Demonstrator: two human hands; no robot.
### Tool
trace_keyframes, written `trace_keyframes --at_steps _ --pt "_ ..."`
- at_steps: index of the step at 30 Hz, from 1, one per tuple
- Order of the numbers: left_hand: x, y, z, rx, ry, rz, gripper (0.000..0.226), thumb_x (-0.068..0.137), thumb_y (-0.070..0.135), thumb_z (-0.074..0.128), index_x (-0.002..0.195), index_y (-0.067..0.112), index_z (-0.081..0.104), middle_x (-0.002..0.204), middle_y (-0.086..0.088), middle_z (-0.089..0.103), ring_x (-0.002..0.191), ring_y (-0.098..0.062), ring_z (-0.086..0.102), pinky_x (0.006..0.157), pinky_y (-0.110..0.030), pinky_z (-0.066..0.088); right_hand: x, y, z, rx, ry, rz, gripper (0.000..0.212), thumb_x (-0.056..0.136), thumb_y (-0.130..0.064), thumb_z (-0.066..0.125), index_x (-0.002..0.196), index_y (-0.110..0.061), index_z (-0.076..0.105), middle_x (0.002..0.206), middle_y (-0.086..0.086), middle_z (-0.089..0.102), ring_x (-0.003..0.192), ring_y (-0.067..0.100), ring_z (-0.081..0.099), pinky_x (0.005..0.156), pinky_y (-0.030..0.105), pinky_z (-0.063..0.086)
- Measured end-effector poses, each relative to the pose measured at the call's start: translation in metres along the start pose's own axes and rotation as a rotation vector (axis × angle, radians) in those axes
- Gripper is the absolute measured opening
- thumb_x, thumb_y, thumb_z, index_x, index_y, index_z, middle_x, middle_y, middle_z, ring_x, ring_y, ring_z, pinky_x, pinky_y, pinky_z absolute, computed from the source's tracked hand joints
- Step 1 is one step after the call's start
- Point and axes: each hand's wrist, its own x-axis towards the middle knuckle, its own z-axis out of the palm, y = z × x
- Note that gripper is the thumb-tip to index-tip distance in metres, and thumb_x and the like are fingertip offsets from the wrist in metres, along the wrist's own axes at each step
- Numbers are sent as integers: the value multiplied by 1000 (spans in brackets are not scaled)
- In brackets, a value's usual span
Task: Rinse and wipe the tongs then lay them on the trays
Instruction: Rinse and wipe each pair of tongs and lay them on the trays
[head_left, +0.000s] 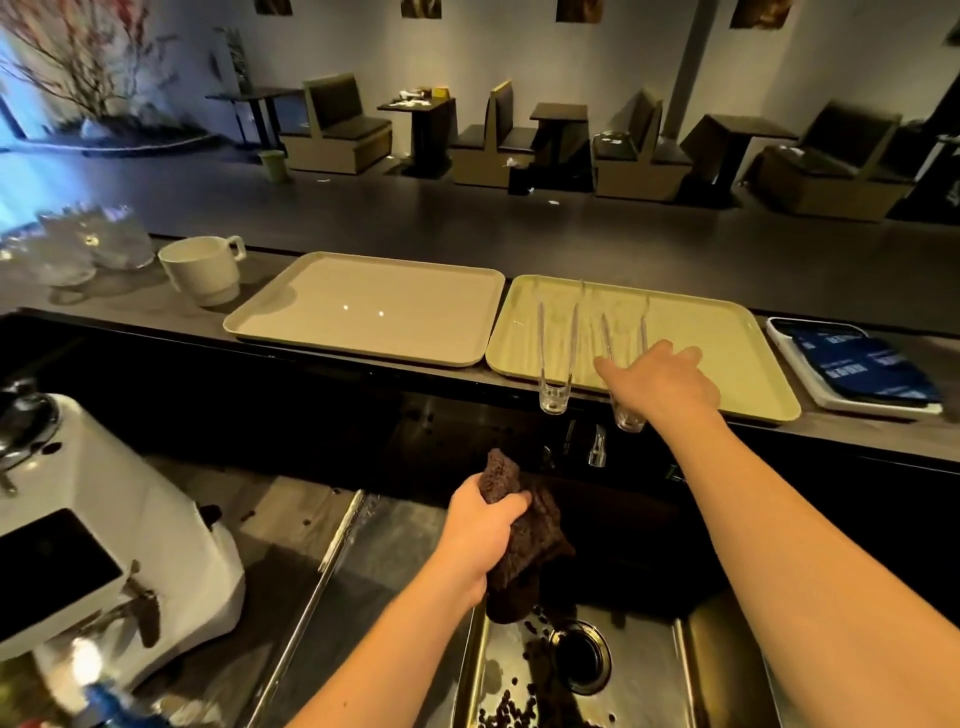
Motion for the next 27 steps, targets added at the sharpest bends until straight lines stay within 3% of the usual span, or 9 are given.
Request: trace_keyframes --at_steps 2,4,5,7,11,17,19,22,27 --pt "-1 0 -7 -6 1 16 26 93 11 65 119 7 62 113 -18 72 101 -32 72 91 -48 59 -11 -2 -6 -48 100 -35 76 87 -67 42 133 -6 43 128 18 49 104 38 59 66 39 39" --pt "-4 -2 -14 -20 12 24 24 93 12 66 117 10 63 109 -15 74 97 -29 74 83 -42 62 -31 -4 -7 -62 213 -161 54 90 -54 45 116 -8 53 97 9 59 84 34 60 58 34 36" --pt "-7 -2 -18 -32 18 24 22 93 12 67 115 13 64 107 -12 75 93 -26 75 75 -37 63 -44 -6 -5 -38 245 -238 41 90 -47 45 105 -10 56 80 3 56 73 30 56 55 32 34" --pt "-19 -4 -35 -69 34 5 19 93 12 67 111 16 67 103 -8 77 90 -22 76 69 -32 62 -79 -16 5 63 196 -355 25 88 -41 47 87 -18 57 67 -5 50 64 23 51 54 32 36" --pt "-45 -13 -77 -136 67 -36 19 93 12 65 112 17 69 104 -8 78 96 -26 75 86 -44 61 -147 -44 39 299 -119 -472 18 82 -38 53 71 -24 57 69 -8 62 68 13 55 59 34 41" --pt "-109 -39 -187 -261 248 -57 28 90 17 71 117 14 66 107 -14 76 96 -33 74 87 -49 60 -258 -110 105 380 -376 -632 12 84 -28 59 78 -19 64 70 -5 64 67 12 58 58 30 42" --pt "-134 -48 -226 -280 280 -14 22 89 16 70 111 14 70 101 -13 78 92 -30 76 83 -47 62 -295 -135 122 363 -438 -649 15 83 -27 59 78 -13 65 68 -2 64 65 14 58 62 34 44" --pt "-173 -60 -283 -372 346 56 10 90 6 65 96 11 72 88 -13 78 75 -24 77 63 -34 62 -351 -170 145 399 -497 -720 19 86 -25 60 71 -14 61 65 -1 63 68 20 59 62 34 40" --pt "-241 -85 -386 -496 536 101 13 91 0 64 87 11 68 66 -1 76 56 -15 73 49 -25 57 -451 -235 184 376 -561 -848 22 86 -19 62 65 -22 54 62 -11 55 71 21 55 62 30 31"
